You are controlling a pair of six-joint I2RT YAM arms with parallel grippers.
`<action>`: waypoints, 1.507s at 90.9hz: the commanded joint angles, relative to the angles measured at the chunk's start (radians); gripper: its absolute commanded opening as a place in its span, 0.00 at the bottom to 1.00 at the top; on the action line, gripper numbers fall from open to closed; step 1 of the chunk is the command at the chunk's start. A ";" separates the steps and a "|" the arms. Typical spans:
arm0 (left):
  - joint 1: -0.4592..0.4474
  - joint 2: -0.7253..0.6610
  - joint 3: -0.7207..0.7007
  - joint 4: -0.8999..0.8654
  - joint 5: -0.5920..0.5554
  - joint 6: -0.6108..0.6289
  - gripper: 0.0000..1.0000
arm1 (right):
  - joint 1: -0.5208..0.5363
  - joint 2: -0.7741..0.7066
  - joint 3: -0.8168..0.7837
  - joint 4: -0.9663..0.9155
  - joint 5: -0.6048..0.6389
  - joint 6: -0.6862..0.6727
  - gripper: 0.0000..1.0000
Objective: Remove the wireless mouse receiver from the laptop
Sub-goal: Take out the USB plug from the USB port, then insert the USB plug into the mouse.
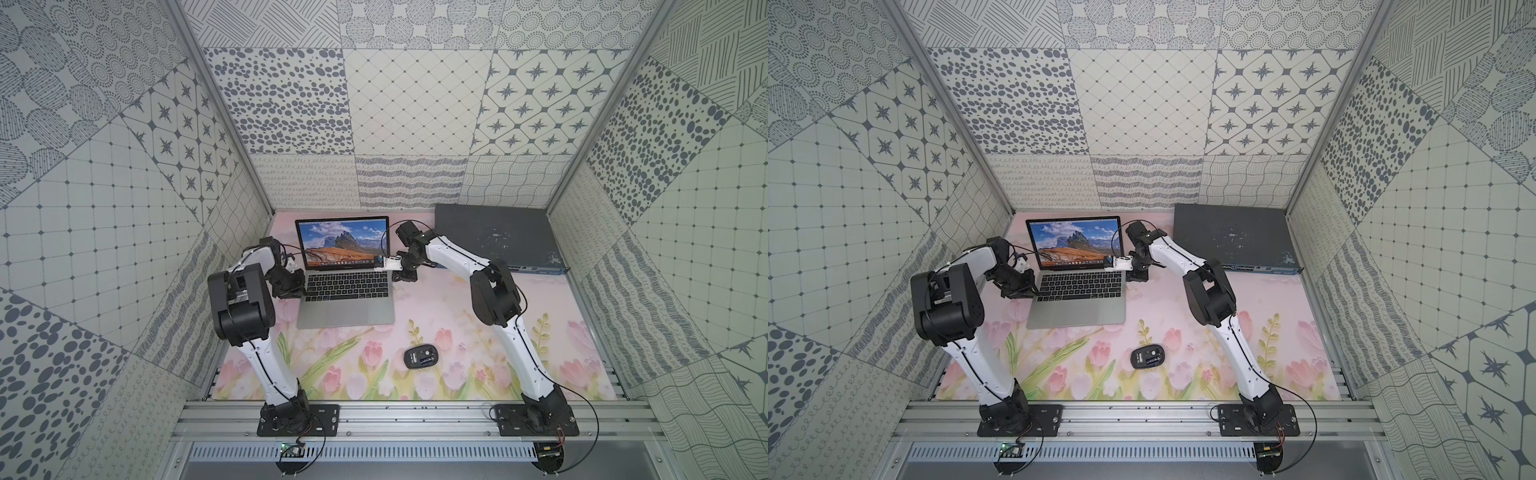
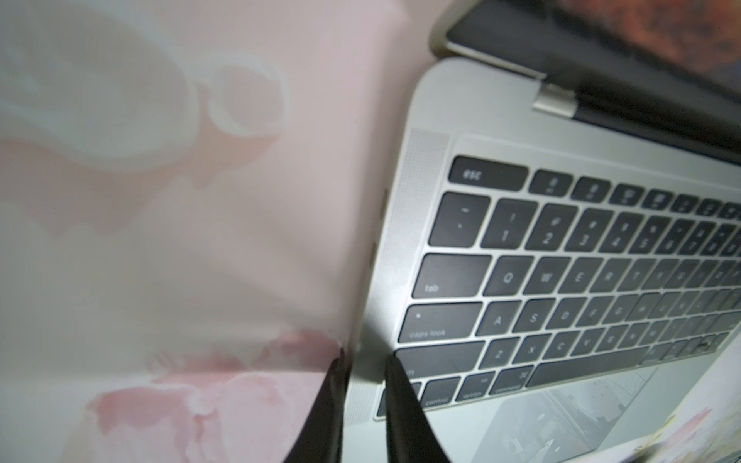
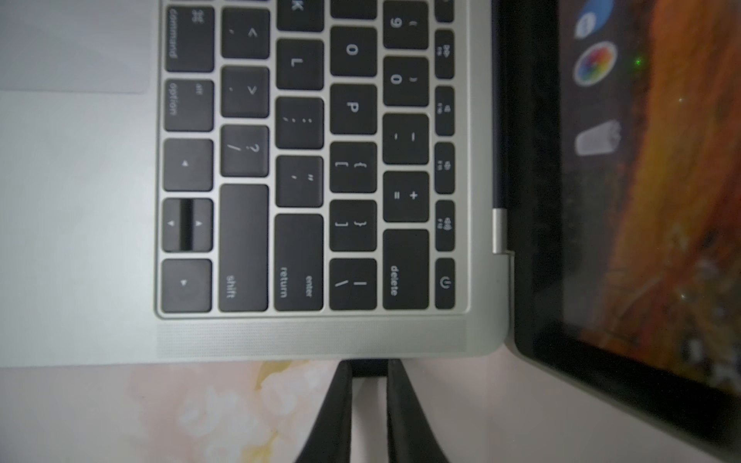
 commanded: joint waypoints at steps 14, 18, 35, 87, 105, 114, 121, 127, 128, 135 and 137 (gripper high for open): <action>-0.003 0.021 -0.025 0.011 -0.007 -0.036 0.21 | -0.048 -0.095 -0.136 0.002 0.007 -0.031 0.00; -0.004 0.019 -0.026 0.011 -0.008 -0.038 0.21 | -0.073 -0.125 -0.167 0.004 -0.013 -0.035 0.00; -0.002 0.011 -0.026 0.003 -0.007 -0.044 0.22 | -0.160 -0.253 -0.307 0.009 -0.065 -0.044 0.00; -0.264 -0.905 -0.431 0.409 0.461 -0.491 0.48 | -0.003 -0.855 -0.800 0.436 -0.169 0.296 0.00; -0.573 -0.900 -0.615 0.836 0.626 -0.712 0.45 | 0.113 -1.064 -0.917 0.402 -0.077 0.320 0.00; -0.669 -0.886 -0.643 0.950 0.624 -0.744 0.46 | 0.155 -1.142 -0.949 0.389 -0.043 0.320 0.00; -0.713 -0.875 -0.664 1.117 0.660 -0.825 0.46 | 0.178 -1.161 -0.935 0.337 -0.036 0.317 0.00; -0.730 -0.870 -0.671 1.197 0.677 -0.869 0.46 | 0.187 -1.177 -0.936 0.324 -0.022 0.325 0.00; -0.732 -0.871 -0.673 1.208 0.678 -0.876 0.46 | 0.187 -1.179 -0.938 0.323 -0.019 0.325 0.00; -0.736 -0.872 -0.688 1.284 0.686 -0.928 0.46 | 0.188 -1.191 -0.948 0.319 -0.001 0.322 0.00; -0.736 -0.875 -0.689 1.294 0.685 -0.937 0.46 | 0.188 -1.192 -0.950 0.317 0.004 0.321 0.00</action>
